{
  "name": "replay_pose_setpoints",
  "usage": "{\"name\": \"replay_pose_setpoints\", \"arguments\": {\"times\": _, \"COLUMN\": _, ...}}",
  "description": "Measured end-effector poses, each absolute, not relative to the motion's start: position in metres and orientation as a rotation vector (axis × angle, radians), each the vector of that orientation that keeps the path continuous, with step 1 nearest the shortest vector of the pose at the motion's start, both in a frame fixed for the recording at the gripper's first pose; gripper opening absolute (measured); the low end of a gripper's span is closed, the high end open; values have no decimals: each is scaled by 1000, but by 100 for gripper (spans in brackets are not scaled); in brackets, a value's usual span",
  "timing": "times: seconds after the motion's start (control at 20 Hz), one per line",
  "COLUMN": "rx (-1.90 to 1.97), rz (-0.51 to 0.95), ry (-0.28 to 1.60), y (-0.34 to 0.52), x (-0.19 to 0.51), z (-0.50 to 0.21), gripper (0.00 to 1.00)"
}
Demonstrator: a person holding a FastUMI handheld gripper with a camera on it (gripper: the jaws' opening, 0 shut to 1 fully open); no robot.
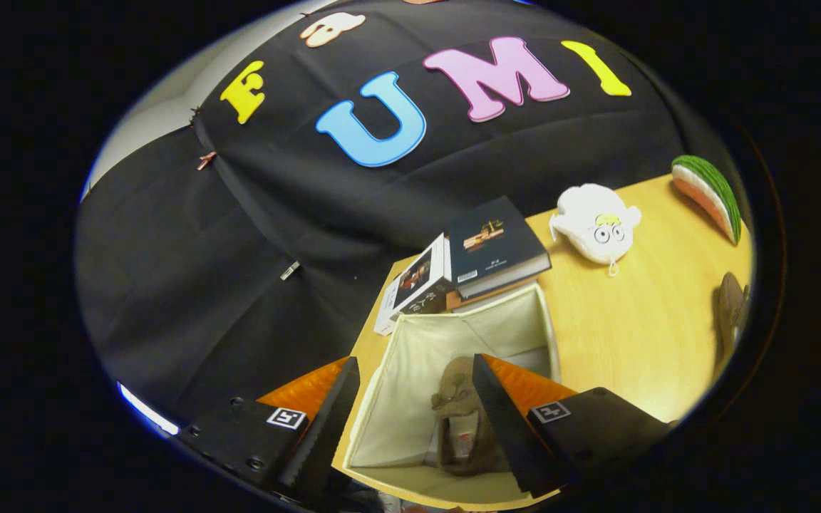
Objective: Open the storage box then place both shoes into the box .Put the left shoe in first, then the right shoe, with the right side of both shoes facing outward in a uniform manner.
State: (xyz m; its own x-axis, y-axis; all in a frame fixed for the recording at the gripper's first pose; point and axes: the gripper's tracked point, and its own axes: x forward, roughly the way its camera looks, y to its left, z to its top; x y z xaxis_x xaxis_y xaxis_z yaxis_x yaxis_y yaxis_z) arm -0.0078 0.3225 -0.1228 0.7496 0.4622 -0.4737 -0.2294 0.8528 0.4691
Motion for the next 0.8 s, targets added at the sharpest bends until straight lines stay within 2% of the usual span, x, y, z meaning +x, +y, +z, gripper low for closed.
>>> {"name": "replay_pose_setpoints", "arguments": {"times": 0.3, "rx": 165, "rz": 345, "ry": 435, "y": 197, "x": -28, "z": -115, "gripper": 98}}
{"name": "replay_pose_setpoints", "arguments": {"times": 0.55, "rx": 85, "rz": 232, "ry": 406, "y": 77, "x": -61, "z": -151, "gripper": 98}}
{"name": "replay_pose_setpoints", "arguments": {"times": 0.8, "rx": 104, "rz": 67, "ry": 488, "y": -43, "x": -71, "z": -178, "gripper": 98}}
